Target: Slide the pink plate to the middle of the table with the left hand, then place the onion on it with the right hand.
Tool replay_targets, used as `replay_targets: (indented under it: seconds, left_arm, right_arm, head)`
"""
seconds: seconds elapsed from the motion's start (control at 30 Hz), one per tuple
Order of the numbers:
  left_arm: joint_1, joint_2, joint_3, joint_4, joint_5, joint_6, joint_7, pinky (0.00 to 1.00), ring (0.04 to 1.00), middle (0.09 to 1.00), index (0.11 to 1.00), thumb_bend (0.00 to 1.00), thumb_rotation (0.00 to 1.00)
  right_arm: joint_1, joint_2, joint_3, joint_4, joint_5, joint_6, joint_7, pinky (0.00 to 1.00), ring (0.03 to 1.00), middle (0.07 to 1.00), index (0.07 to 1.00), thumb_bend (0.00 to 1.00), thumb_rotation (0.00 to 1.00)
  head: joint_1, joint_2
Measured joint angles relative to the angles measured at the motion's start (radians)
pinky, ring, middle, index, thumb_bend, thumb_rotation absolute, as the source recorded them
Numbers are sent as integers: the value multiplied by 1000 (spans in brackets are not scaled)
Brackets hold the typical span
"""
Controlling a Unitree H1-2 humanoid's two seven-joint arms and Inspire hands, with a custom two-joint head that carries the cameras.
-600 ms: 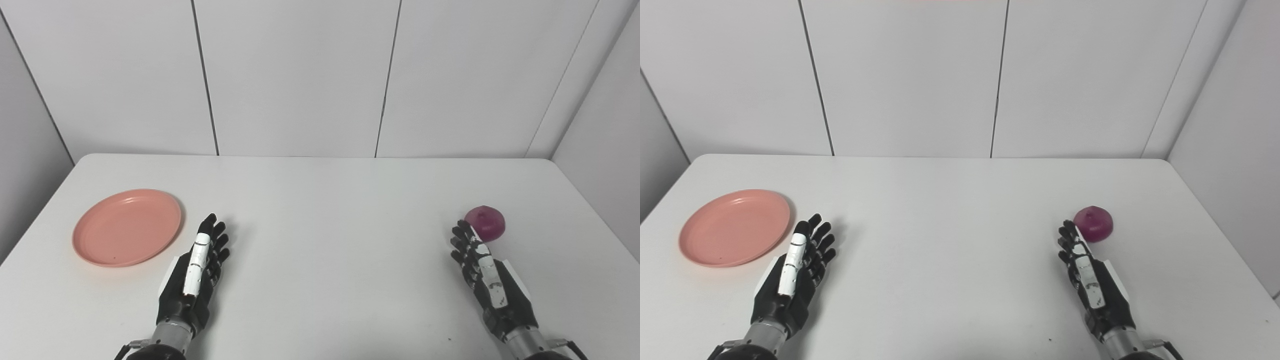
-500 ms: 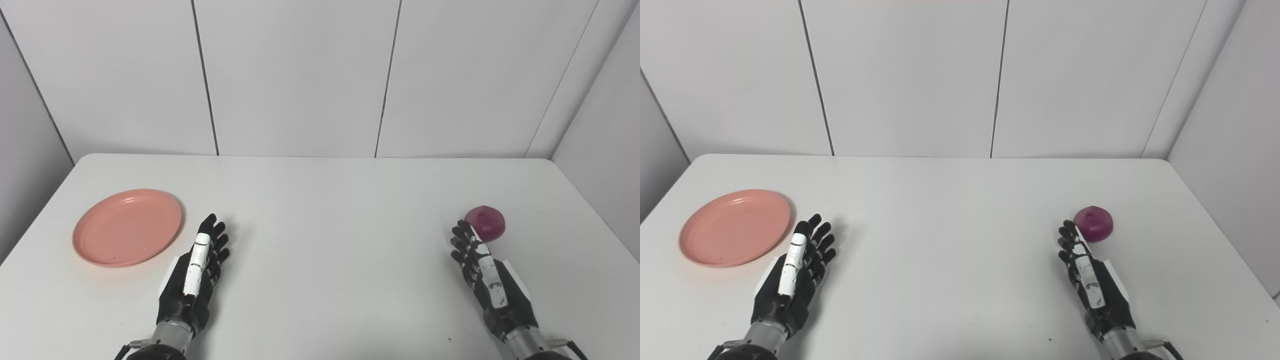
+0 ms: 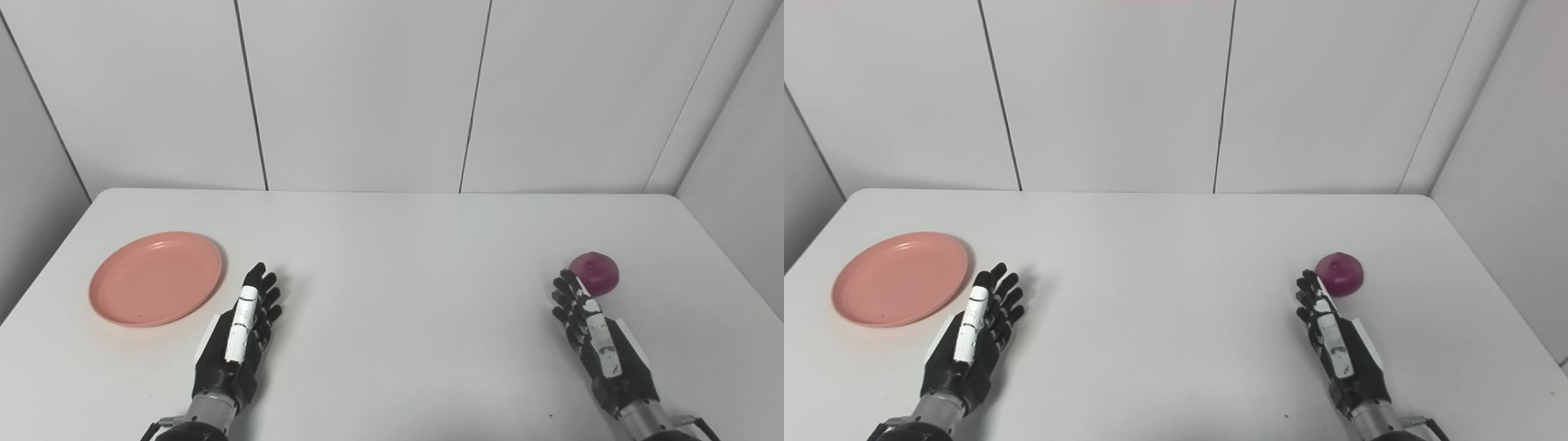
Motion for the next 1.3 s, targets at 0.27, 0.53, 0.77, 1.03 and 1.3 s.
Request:
replay_targets:
  seconds: [0.27, 0.53, 0.77, 1.03, 1.3]
  left_arm:
    - [0, 0, -2, 1, 1, 0, 0, 1000, 1000, 1000, 1000, 674, 914]
    - [0, 0, -3, 2, 1, 0, 0, 1000, 1000, 1000, 1000, 665, 907]
    - [0, 0, -4, 2, 3, 0, 0, 1000, 1000, 1000, 1000, 670, 904]
    - [0, 0, -8, 2, 9, 0, 0, 1000, 1000, 1000, 1000, 667, 907]
    - [0, 0, -12, 2, 10, 0, 0, 1000, 1000, 1000, 1000, 652, 912]
  right_arm:
    - [0, 0, 0, 0, 0, 0, 1, 1000, 1000, 981, 1000, 962, 1000]
    - [0, 0, 0, 0, 0, 0, 1, 1000, 1000, 980, 1000, 959, 1000]
    - [0, 0, 0, 0, 0, 0, 2, 1000, 1000, 981, 1000, 961, 1000]
    - [0, -2, 0, 0, 1, 0, 6, 1000, 1000, 979, 1000, 961, 1000]
    - [0, -2, -1, 0, 2, 0, 6, 1000, 1000, 976, 1000, 968, 1000]
  head:
    - [-2, -2]
    - [3, -2]
    - [2, 2]
    - [2, 2]
    - [15, 5]
